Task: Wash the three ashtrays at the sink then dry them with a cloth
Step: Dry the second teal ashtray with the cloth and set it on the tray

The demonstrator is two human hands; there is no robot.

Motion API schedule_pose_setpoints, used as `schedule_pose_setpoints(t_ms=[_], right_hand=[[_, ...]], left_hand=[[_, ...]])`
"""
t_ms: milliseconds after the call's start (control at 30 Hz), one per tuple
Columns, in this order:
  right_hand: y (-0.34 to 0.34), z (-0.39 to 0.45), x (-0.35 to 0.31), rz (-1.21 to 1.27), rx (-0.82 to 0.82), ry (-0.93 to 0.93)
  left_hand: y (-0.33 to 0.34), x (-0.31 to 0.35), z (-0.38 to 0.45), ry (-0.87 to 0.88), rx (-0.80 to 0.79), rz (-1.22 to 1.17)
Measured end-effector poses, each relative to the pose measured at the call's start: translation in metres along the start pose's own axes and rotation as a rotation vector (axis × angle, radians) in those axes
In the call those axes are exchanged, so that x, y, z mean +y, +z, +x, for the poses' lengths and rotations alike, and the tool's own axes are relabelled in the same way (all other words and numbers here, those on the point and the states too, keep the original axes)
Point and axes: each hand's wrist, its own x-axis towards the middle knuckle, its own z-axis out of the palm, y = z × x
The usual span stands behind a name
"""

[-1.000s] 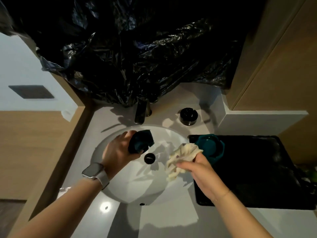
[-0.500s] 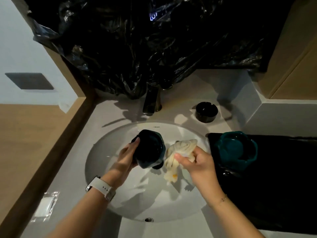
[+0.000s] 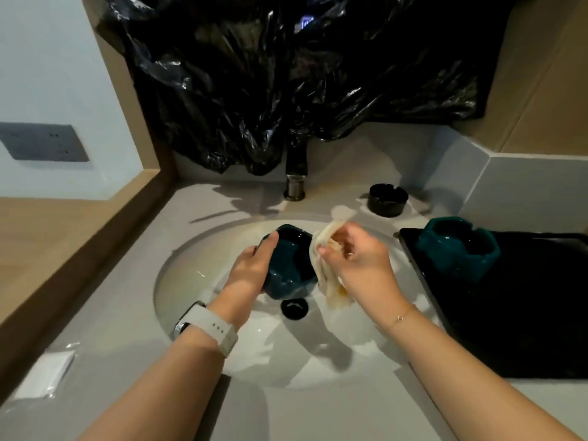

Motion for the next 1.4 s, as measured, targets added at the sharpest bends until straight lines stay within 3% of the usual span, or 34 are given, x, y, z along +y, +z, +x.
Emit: schedule_pose_setpoints(t_ms=[67,167,300,400,467,600,700,800,933,1033,1200,1333,1400], right_hand=[[0.0,-0.004,-0.005,-0.094,0.008,-0.126],[0.008,-0.006,-0.009,-0.432,-0.067,-0.207],[0.026,-0.007,-0.018,-0.424,-0.123,-0.16],[0.03,-0.007,-0.021,-0.406,-0.283,-0.226],[0.023,-0.009,-0.023,-0.3,-0.474,-0.23],[0.004,-0.004,-0.03,-0.362,-0.707,-0.096],[0.001,0.006,-0.034,-0.602,-0.673,0.018],[0.006,0.004,-0.036,-0.789,-0.52,0.001],[0.009,0.0,-0.016,-0.636,-0.359,-0.214],[0.008,0.0,-0.006,-0.463,-0.454,-0.235],[0.01,-0.006,-0.011,-0.009,-0.712,0.06],[-0.001,-0.009,-0.033,-0.223,-0.653,0.131],[-0.01,-0.019,-0.038,-0.274,-0.637,0.019]], left_hand=[[0.003,0.002,-0.003,0.043,-0.029,0.014],[0.01,0.001,-0.01,0.095,-0.053,0.07],[0.017,0.004,-0.023,0.12,-0.091,0.043],[0.014,0.006,-0.026,0.138,-0.109,0.035],[0.01,0.006,-0.024,0.13,-0.114,0.024],[0.008,0.005,-0.022,0.069,-0.128,0.004],[0.017,0.005,-0.024,0.068,-0.133,0.025],[0.022,0.006,-0.025,0.114,-0.131,0.074],[0.018,0.006,-0.026,0.133,-0.194,0.08],[0.012,0.002,-0.026,0.125,-0.273,0.09],[0.007,0.004,-0.025,0.047,-0.133,0.028],[0.009,0.003,-0.025,0.013,-0.115,0.0],[0.012,0.004,-0.025,0.005,-0.108,-0.01]])
